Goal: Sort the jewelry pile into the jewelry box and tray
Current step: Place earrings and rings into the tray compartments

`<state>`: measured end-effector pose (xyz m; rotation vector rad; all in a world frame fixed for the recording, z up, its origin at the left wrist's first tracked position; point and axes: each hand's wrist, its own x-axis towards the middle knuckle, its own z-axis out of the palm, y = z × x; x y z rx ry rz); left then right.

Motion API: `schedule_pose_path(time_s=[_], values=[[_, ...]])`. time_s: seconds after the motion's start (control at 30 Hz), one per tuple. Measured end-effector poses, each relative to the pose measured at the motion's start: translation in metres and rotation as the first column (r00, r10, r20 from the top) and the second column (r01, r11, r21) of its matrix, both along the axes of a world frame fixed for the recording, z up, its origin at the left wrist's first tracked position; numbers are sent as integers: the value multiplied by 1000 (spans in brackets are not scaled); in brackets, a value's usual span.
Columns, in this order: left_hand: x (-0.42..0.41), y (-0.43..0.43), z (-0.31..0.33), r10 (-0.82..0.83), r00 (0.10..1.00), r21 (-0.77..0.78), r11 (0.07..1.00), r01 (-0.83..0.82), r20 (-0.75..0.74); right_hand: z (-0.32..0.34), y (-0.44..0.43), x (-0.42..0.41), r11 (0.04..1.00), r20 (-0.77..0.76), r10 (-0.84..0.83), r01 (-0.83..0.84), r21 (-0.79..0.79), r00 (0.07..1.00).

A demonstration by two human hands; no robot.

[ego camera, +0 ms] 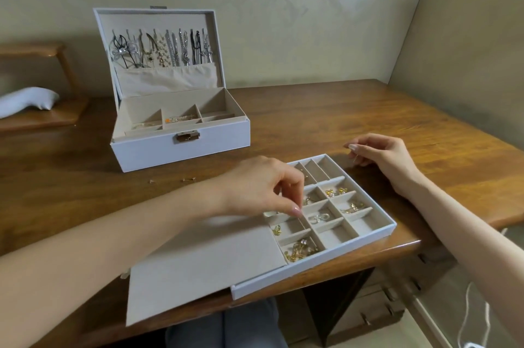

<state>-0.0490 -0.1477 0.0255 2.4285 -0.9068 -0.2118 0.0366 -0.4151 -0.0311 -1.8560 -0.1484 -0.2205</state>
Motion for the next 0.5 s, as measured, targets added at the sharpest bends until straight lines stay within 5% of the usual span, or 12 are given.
schedule_pose_path(time_s=[0.33, 0.5], values=[[-5, -5, -18, 15, 987, 143, 989, -38, 160, 0, 1, -2, 1000, -23, 0, 0, -1, 1000], [4, 34, 13, 183, 971, -164, 974, -157, 157, 1, 1, -5, 999, -25, -7, 6, -40, 1000]])
